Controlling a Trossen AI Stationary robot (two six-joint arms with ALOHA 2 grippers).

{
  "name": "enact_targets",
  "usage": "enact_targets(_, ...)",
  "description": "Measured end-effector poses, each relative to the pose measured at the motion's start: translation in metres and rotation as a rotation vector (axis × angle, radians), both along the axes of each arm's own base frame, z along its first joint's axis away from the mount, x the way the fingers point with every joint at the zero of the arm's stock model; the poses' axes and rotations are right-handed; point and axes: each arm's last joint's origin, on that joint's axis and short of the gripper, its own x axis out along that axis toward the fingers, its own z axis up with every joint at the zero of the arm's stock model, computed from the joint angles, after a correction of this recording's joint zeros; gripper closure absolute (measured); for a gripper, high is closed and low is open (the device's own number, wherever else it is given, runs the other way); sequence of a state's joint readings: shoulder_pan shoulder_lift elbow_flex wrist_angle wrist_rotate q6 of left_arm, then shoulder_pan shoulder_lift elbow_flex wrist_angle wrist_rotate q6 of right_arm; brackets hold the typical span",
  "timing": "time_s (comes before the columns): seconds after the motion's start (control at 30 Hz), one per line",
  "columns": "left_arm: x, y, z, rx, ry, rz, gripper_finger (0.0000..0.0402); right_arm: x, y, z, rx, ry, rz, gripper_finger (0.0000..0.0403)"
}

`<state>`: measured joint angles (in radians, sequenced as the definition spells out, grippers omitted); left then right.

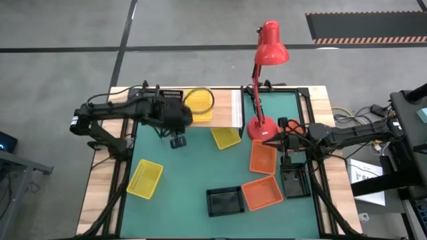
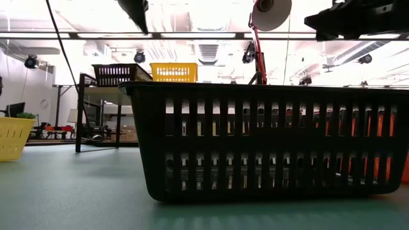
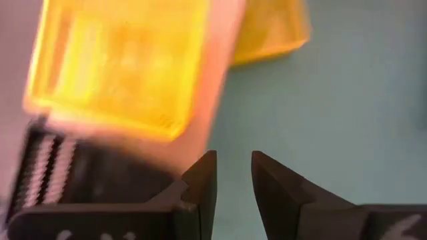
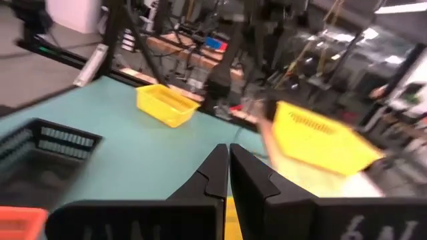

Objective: Stack baskets on shelf by color
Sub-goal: Put the top left orange bin on the shelf

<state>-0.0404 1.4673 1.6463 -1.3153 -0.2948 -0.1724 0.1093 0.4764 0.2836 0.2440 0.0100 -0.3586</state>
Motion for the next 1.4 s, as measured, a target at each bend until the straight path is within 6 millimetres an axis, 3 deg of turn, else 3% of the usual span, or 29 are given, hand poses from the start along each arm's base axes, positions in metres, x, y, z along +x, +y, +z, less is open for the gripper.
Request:
enact_targets(0.3,0.028,-0.09,-0.012,0.215,-0.365,-0.373,0.0324,0.019,0.021,-0.02,0.136,0.163,0.098,0.0394)
enact_targets(0.57,0.037,-0.133,-0.036,0.364,-0.601,-0.664,0.0324,0.033,0.051,-0.026,0.184,0.254,0.133,0.0394)
enact_targets(0.73,0.038,-0.134,-0.057,0.475,-0.66,-0.742,0.0324,0.04,0.068,-0.024,0.197,0.345,0.091,0.0394)
enact_targets(0.9,0.032,-0.125,-0.059,0.507,-0.686,-0.738,0.0324,0.047,0.08,-0.019,0.209,0.525,-0.033,0.0394)
enact_targets(1.03,0.013,-0.115,-0.063,0.512,-0.692,-0.736,0.0324,0.052,0.087,-0.016,0.198,0.667,-0.123,0.0394)
enact_targets(1.2,-0.014,-0.1,-0.058,0.495,-0.85,-0.666,0.0324,0.057,0.092,-0.01,0.196,0.832,-0.233,0.0394)
enact_targets(1.4,-0.038,-0.089,-0.073,0.485,-0.985,-0.611,0.0324,0.064,0.097,-0.004,0.24,0.972,-0.319,0.0388)
